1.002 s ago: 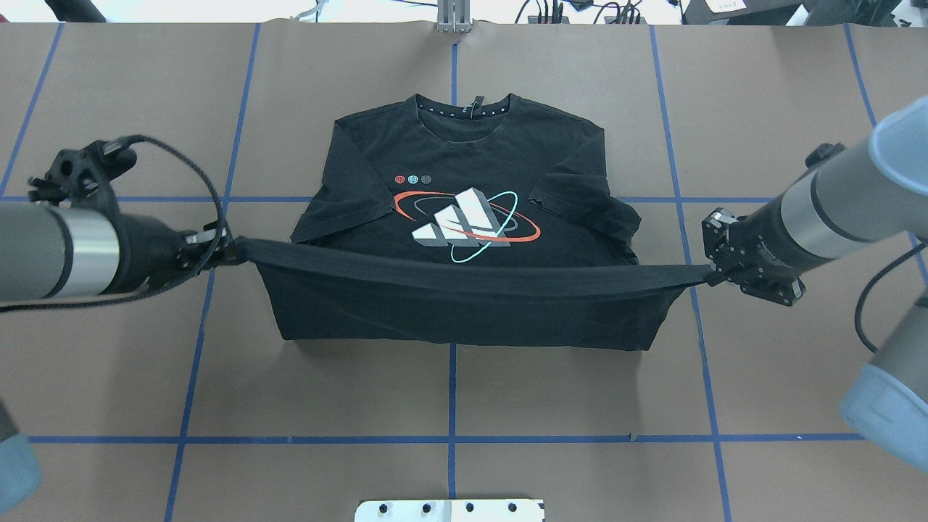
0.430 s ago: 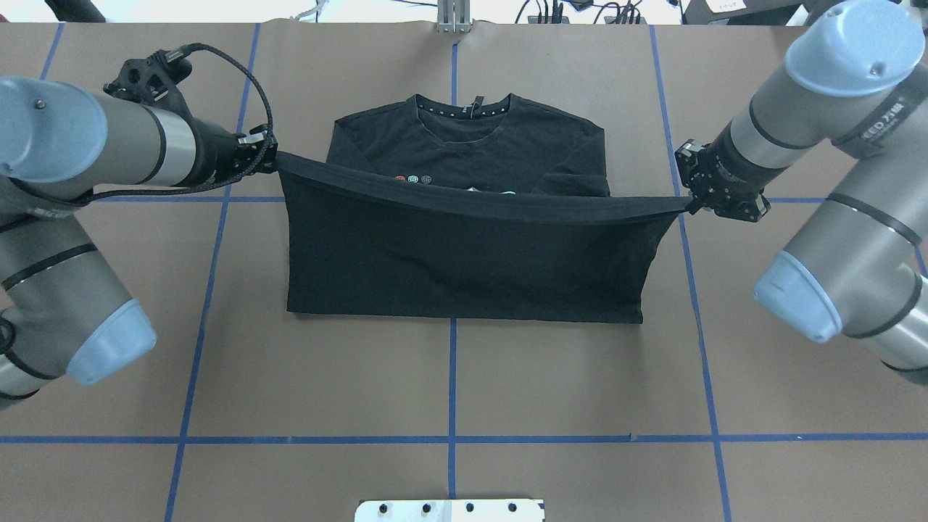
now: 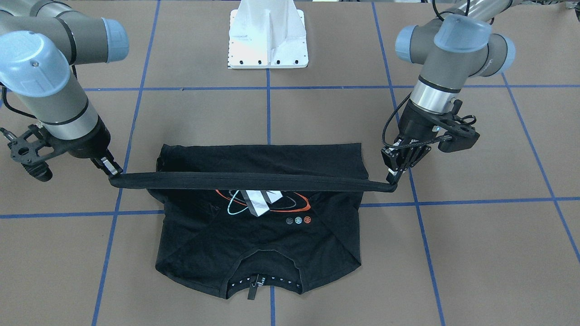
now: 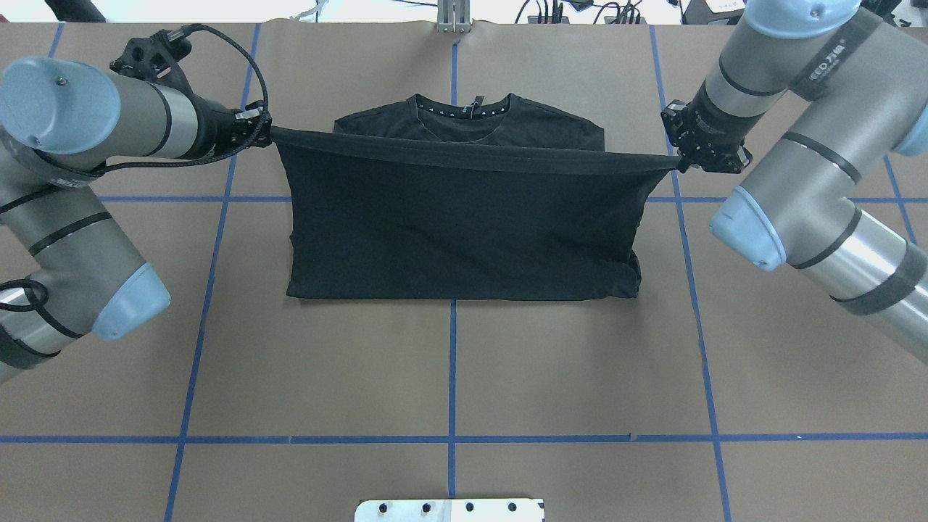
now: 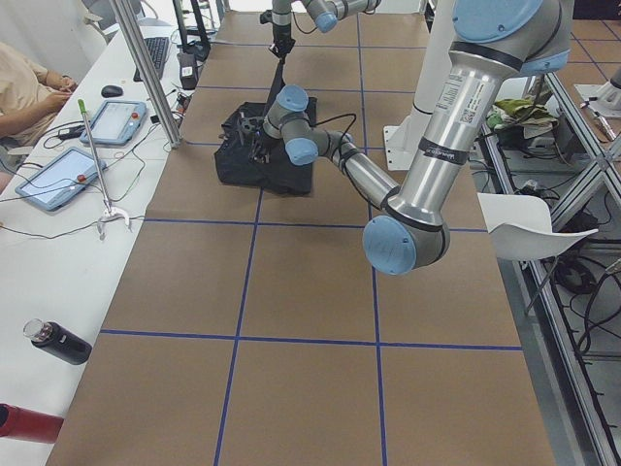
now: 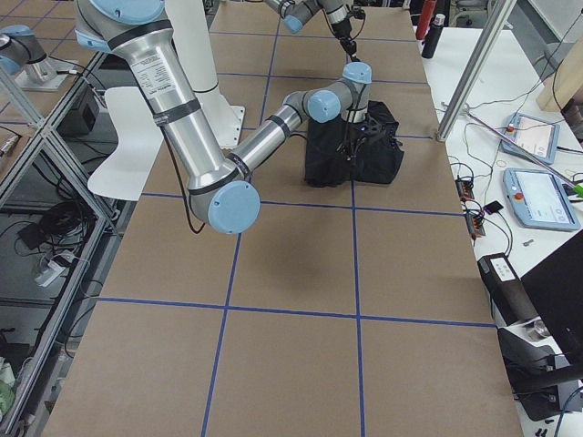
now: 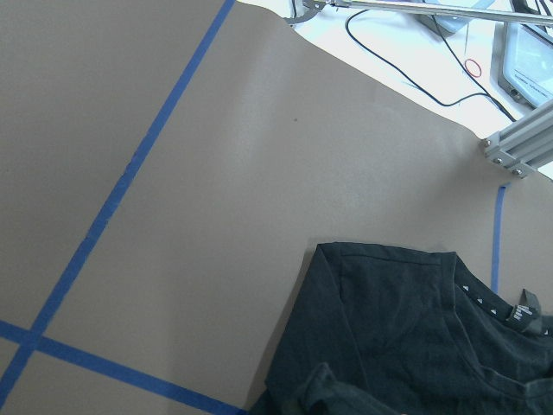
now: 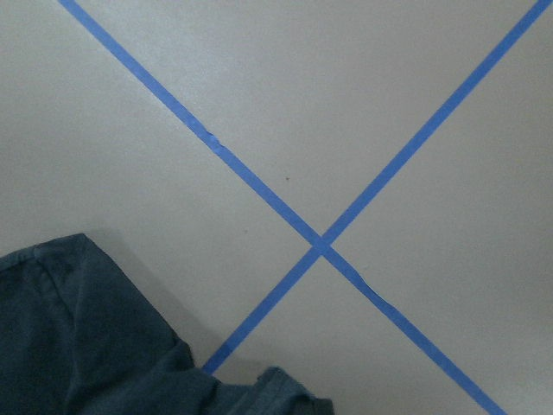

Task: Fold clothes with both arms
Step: 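Lift the hem with both grippers and fold it toward the collar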

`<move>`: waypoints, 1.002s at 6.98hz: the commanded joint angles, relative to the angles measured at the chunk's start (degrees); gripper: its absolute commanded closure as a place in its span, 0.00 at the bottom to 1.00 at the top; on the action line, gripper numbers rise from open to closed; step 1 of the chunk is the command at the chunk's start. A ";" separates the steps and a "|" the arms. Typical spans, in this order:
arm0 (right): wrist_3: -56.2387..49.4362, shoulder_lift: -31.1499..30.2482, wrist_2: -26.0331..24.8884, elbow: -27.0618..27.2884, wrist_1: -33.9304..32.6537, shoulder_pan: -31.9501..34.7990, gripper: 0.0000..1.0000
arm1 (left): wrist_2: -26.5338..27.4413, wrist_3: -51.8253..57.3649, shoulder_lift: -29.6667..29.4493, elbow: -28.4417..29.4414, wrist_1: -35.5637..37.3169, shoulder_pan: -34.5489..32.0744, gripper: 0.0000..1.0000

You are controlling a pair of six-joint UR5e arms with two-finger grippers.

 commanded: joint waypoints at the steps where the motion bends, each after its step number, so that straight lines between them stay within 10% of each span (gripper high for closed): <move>1: -2.11 4.47 -2.70 -7.70 1.59 0.15 1.00 | 0.28 0.02 -1.54 4.74 -2.73 -0.26 1.00; 7: -1.87 9.92 -4.46 -24.95 16.11 -0.20 1.00 | 4.50 -0.16 -8.23 22.41 -16.53 -0.61 1.00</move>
